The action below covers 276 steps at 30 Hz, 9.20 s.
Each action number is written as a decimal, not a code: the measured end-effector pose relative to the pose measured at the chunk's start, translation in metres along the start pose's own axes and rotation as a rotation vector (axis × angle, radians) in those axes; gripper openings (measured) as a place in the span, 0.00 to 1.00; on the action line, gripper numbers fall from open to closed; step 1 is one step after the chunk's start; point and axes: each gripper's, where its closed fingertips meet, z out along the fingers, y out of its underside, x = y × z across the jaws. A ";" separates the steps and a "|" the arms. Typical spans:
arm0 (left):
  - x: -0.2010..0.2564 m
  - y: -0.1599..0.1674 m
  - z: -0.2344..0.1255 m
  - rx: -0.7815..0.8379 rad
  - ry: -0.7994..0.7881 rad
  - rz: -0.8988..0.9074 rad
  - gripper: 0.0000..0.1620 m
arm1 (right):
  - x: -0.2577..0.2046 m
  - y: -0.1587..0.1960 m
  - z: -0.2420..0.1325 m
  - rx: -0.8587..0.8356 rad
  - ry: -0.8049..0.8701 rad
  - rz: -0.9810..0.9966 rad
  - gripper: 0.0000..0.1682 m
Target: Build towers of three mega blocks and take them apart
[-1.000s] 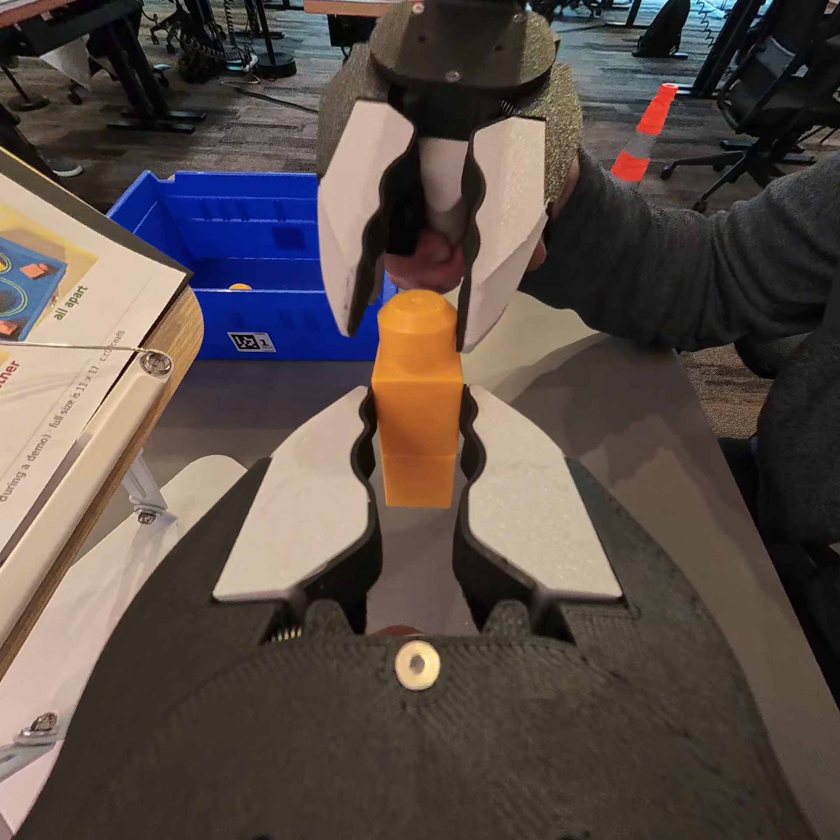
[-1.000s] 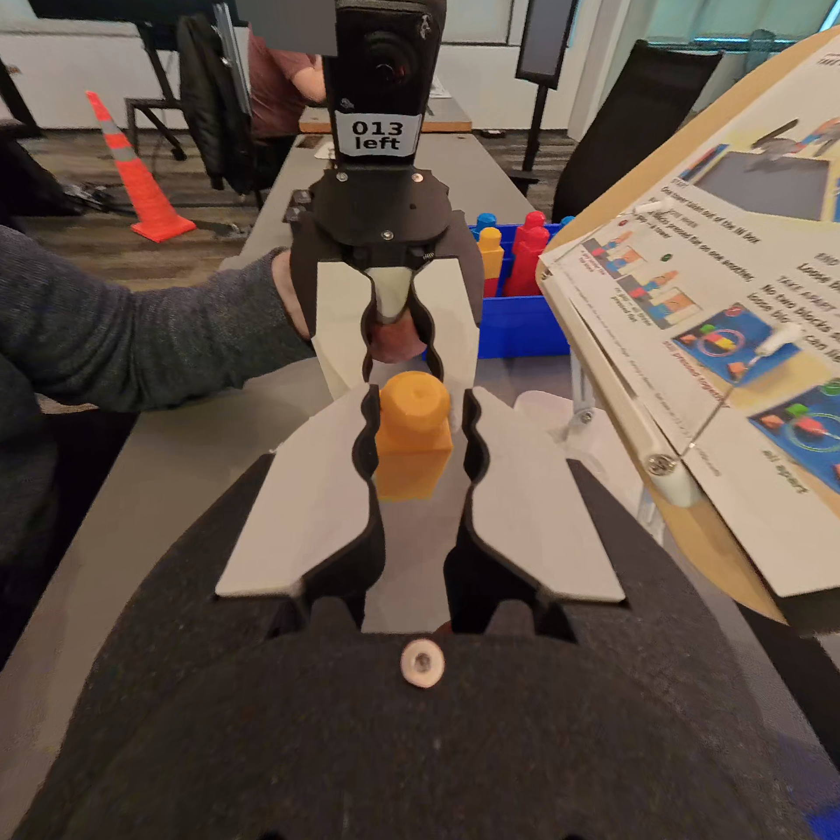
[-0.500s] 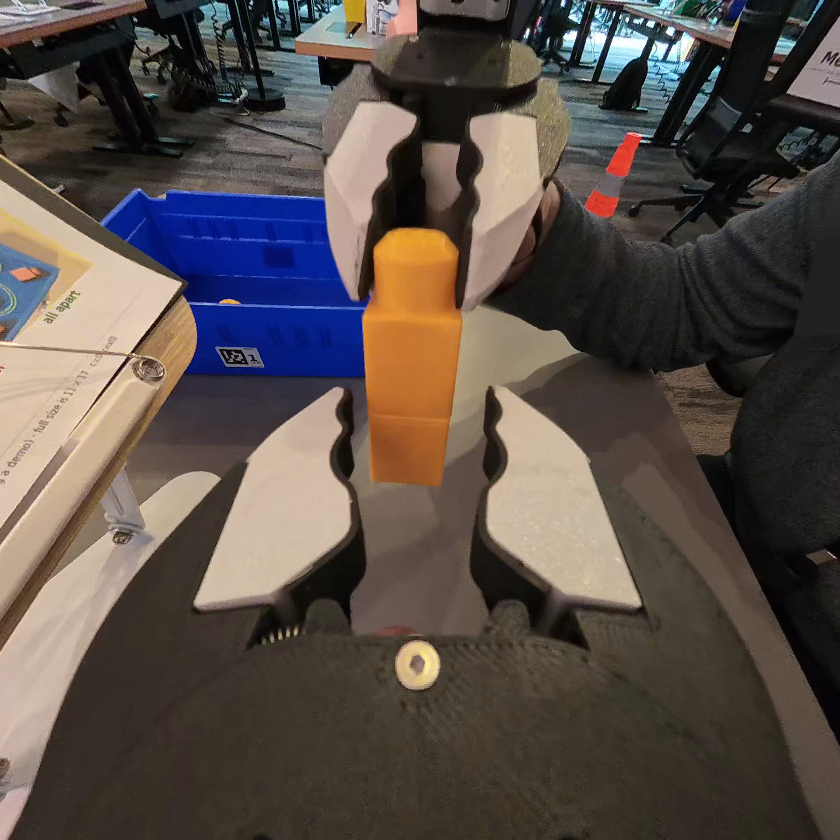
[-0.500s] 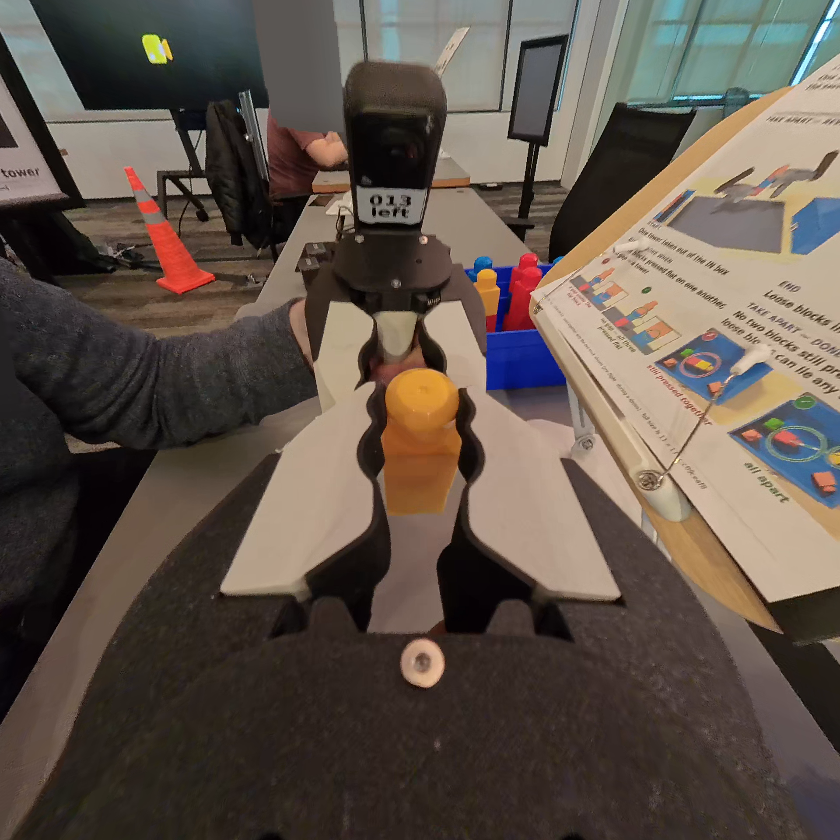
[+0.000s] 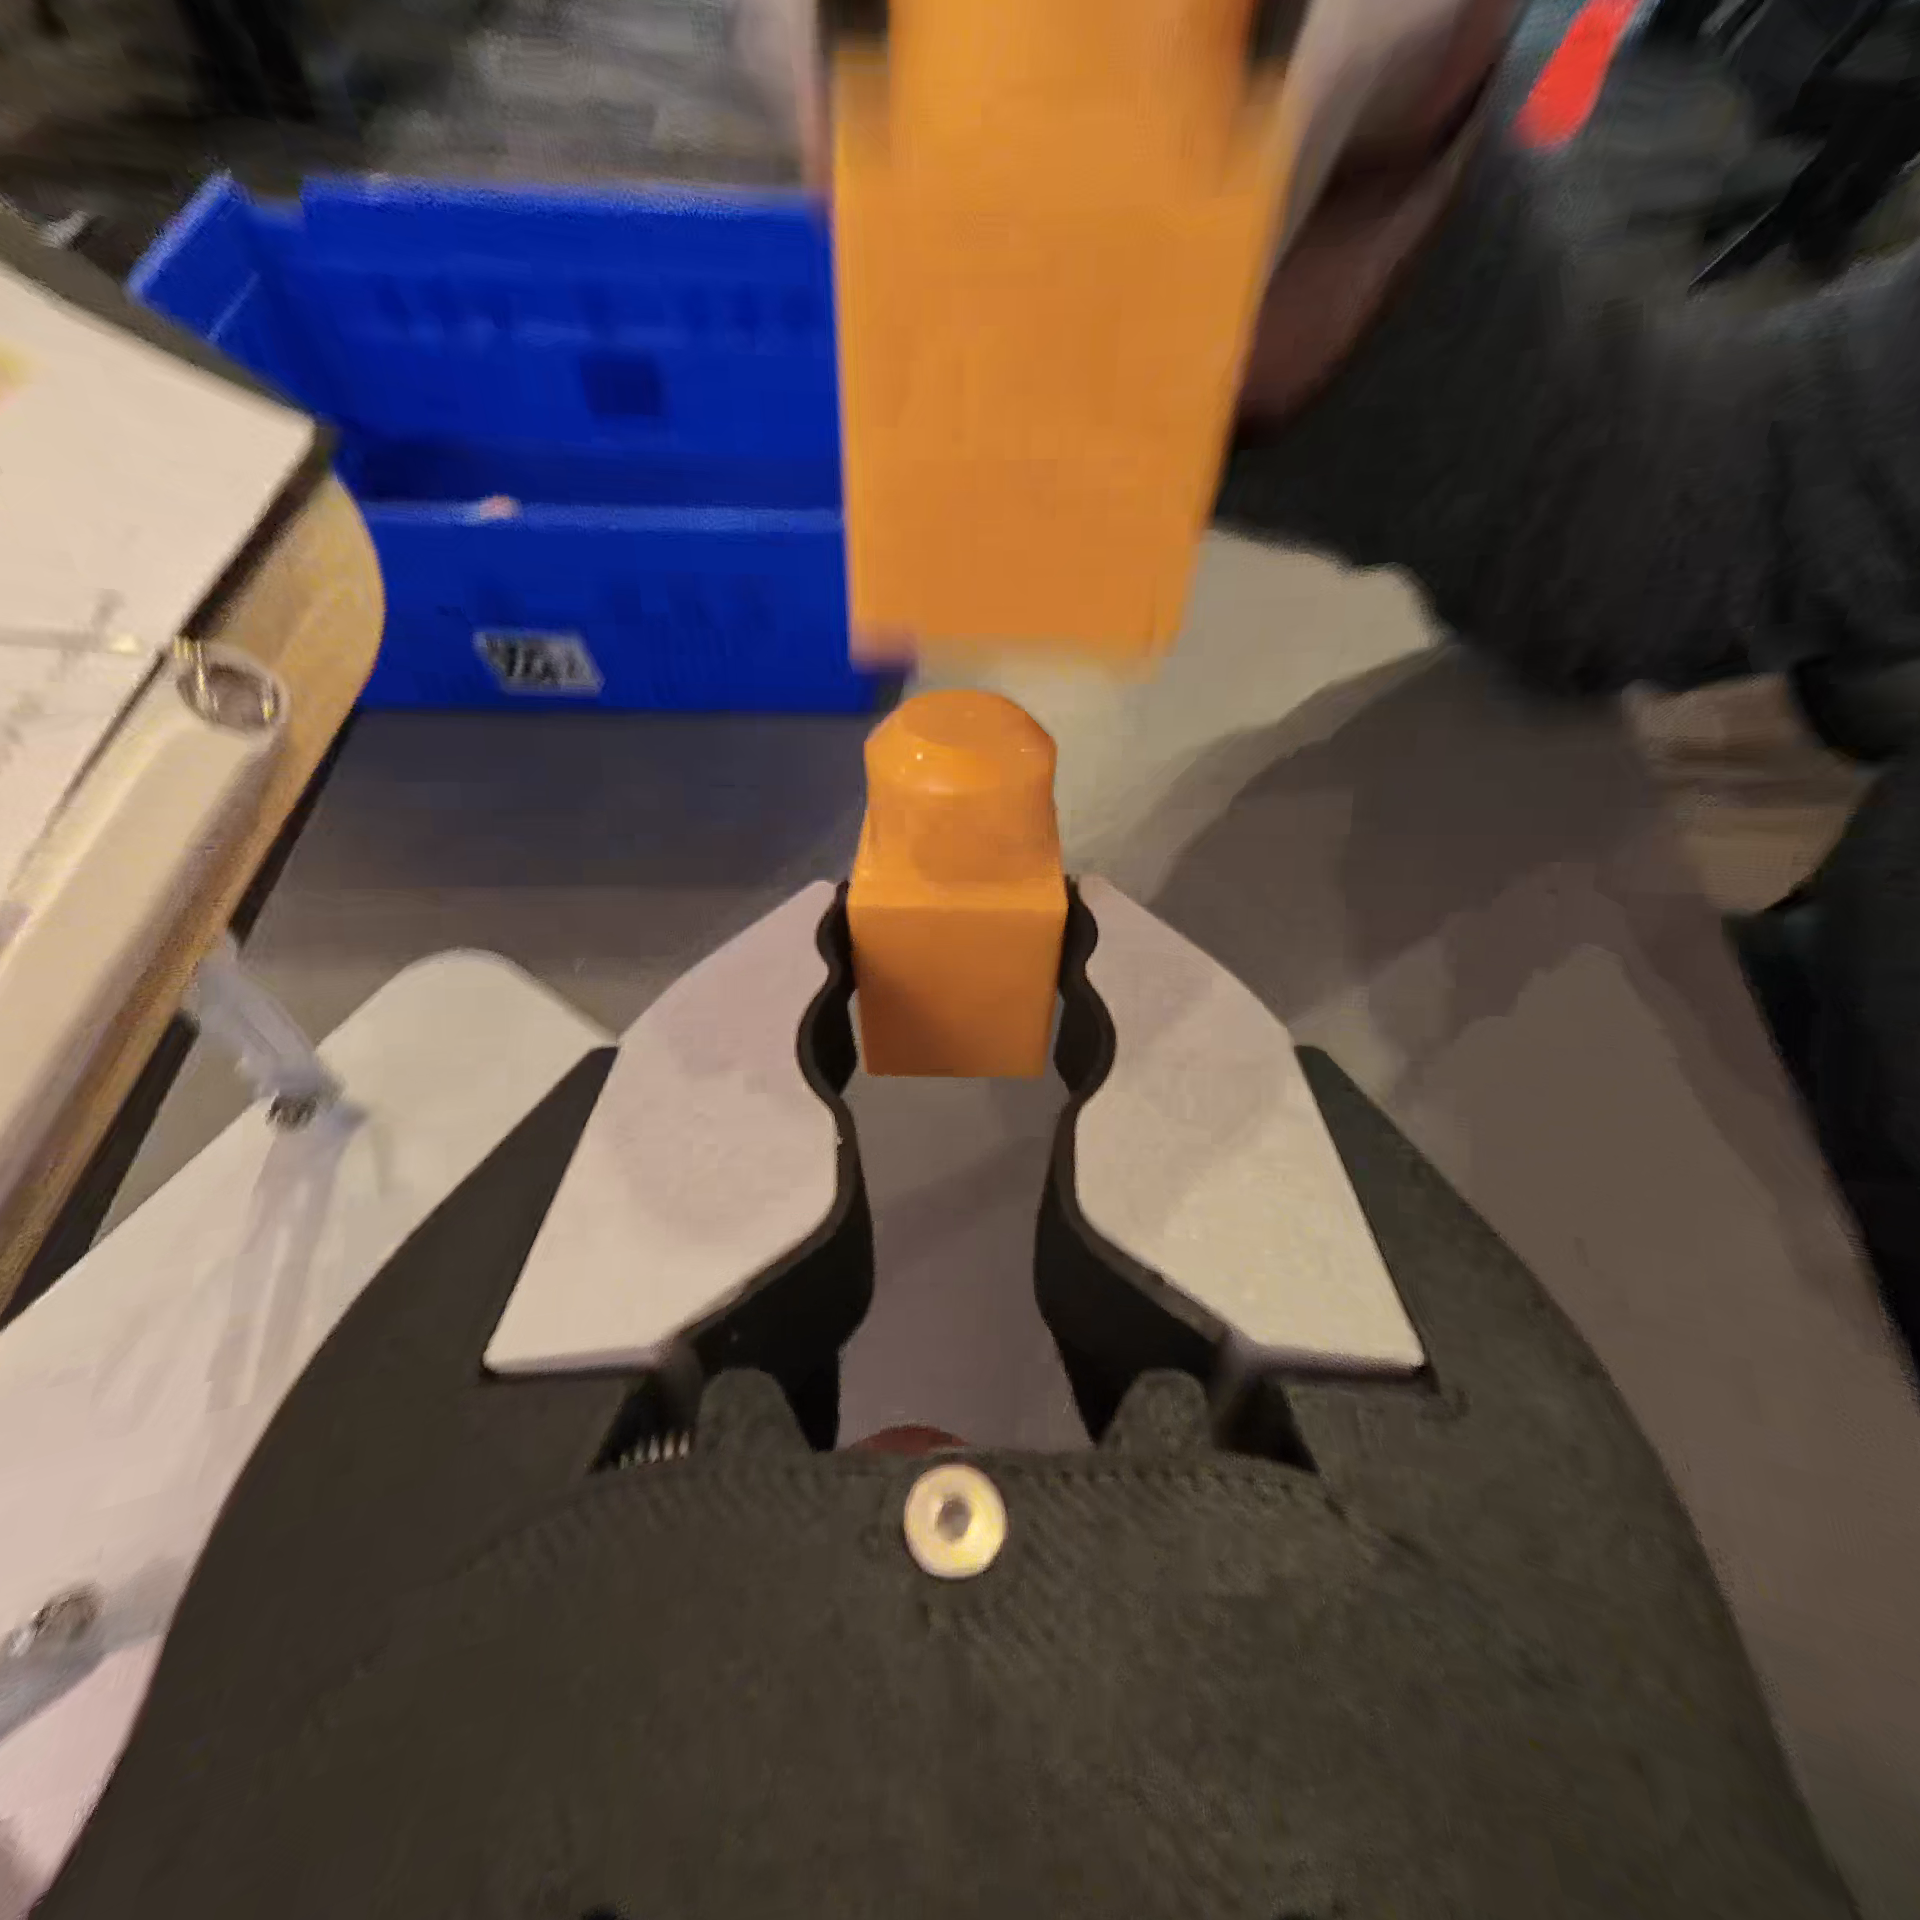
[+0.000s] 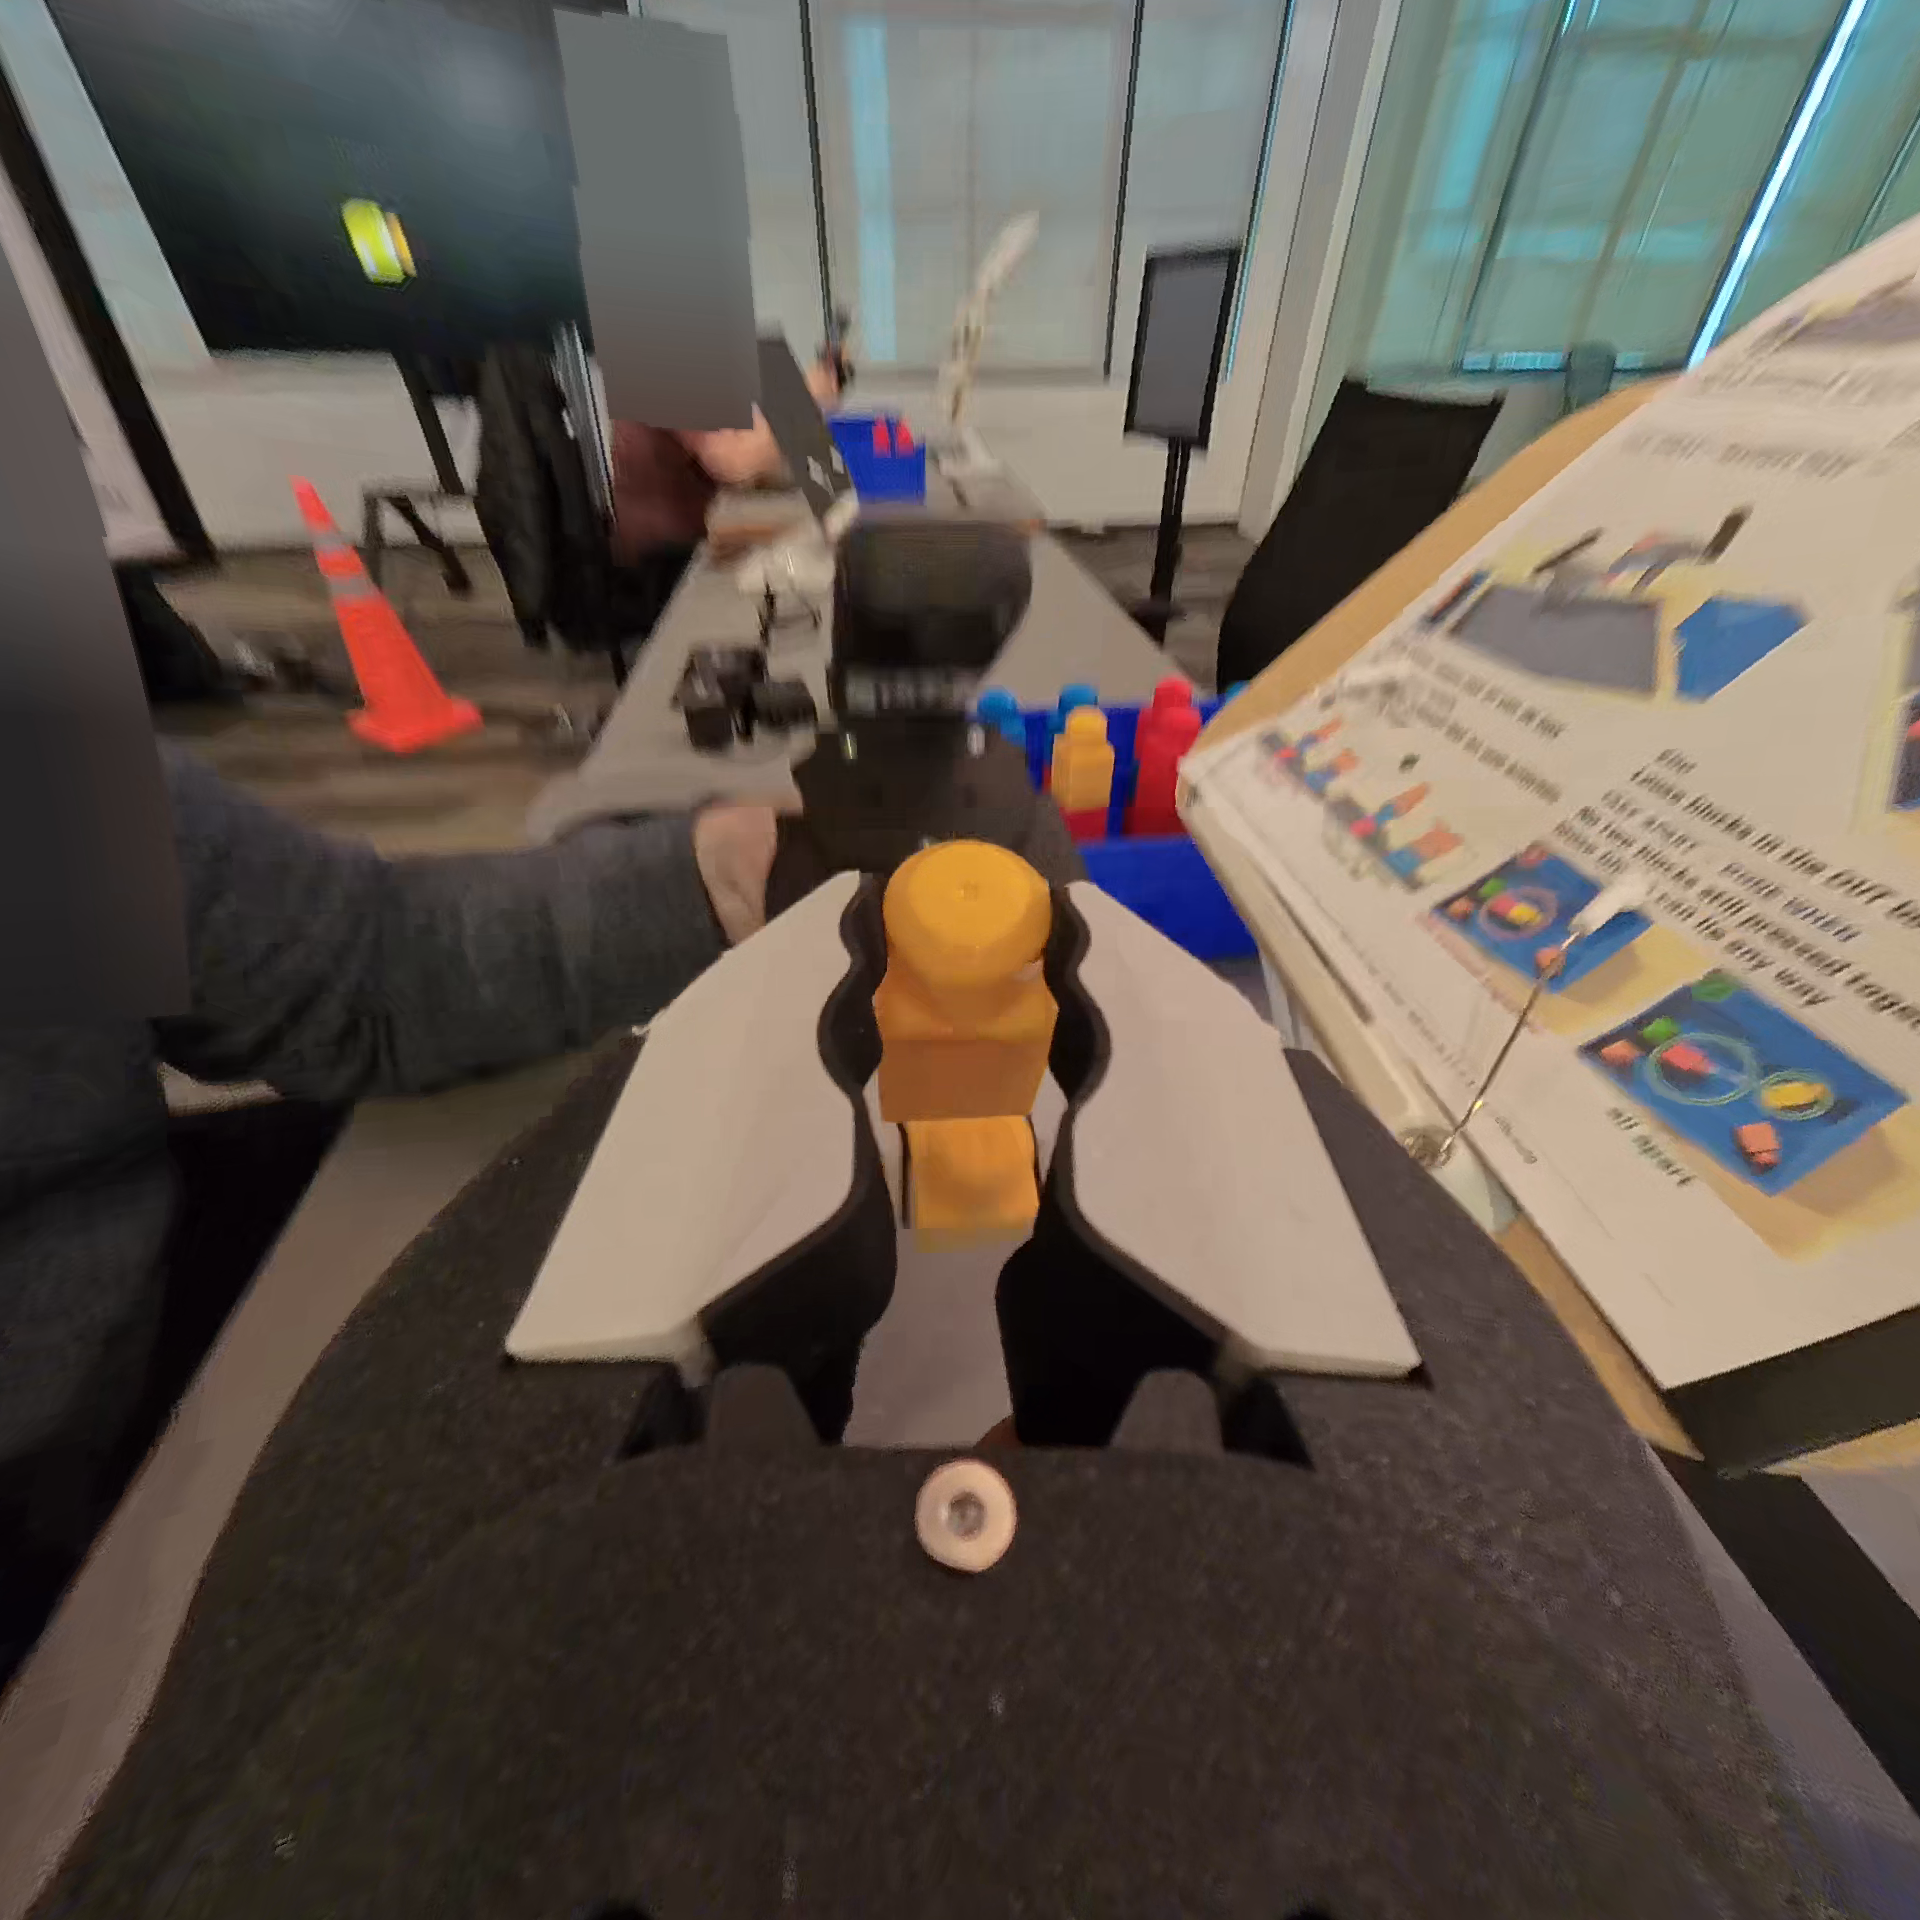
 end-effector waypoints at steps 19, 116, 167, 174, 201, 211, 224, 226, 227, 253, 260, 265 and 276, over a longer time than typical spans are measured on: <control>0.000 -0.014 -0.013 0.079 0.007 -0.020 0.22 | 0.173 0.095 -0.192 -0.294 0.828 0.239 0.28; -0.067 0.218 -0.310 0.127 -1.356 -0.666 0.39 | 0.125 0.062 -0.110 -0.335 0.596 0.087 0.24; 0.006 0.047 -0.163 0.008 -0.607 -0.264 0.22 | -0.034 0.012 0.033 -0.124 -0.049 -0.099 0.29; 0.037 0.019 -0.067 -0.122 -0.312 -0.101 0.22 | -0.050 0.029 0.056 -0.130 -0.153 -0.073 0.32; 0.044 0.002 -0.023 -0.053 -0.143 -0.036 0.22 | -0.053 0.032 0.049 -0.147 -0.205 -0.109 0.21; 0.044 0.023 -0.012 -0.114 -0.140 -0.058 0.22 | -0.010 -0.017 -0.011 -0.003 -0.006 -0.113 0.21; 0.035 0.001 -0.002 -0.066 -0.120 -0.022 0.22 | 0.159 0.084 -0.172 -0.270 0.660 0.219 0.32; 0.033 -0.002 0.001 -0.061 -0.112 -0.025 0.22 | 0.167 0.089 -0.182 -0.282 0.710 0.231 0.34; 0.032 -0.002 0.002 -0.061 -0.106 -0.026 0.22 | 0.166 0.087 -0.182 -0.279 0.708 0.224 0.33; 0.029 -0.038 -0.006 0.040 -0.051 0.003 0.22 | -0.029 0.036 0.019 -0.173 -0.194 -0.047 0.18; 0.024 -0.031 -0.007 0.043 -0.038 -0.009 0.36 | -0.016 0.011 0.010 -0.037 -0.130 -0.019 0.18; 0.021 -0.025 0.006 0.021 -0.037 -0.015 0.22 | -0.018 0.009 0.009 -0.028 -0.138 -0.016 0.18; 0.015 -0.002 0.011 -0.086 -0.059 -0.022 0.22 | 0.009 -0.029 -0.041 0.084 0.042 -0.072 0.18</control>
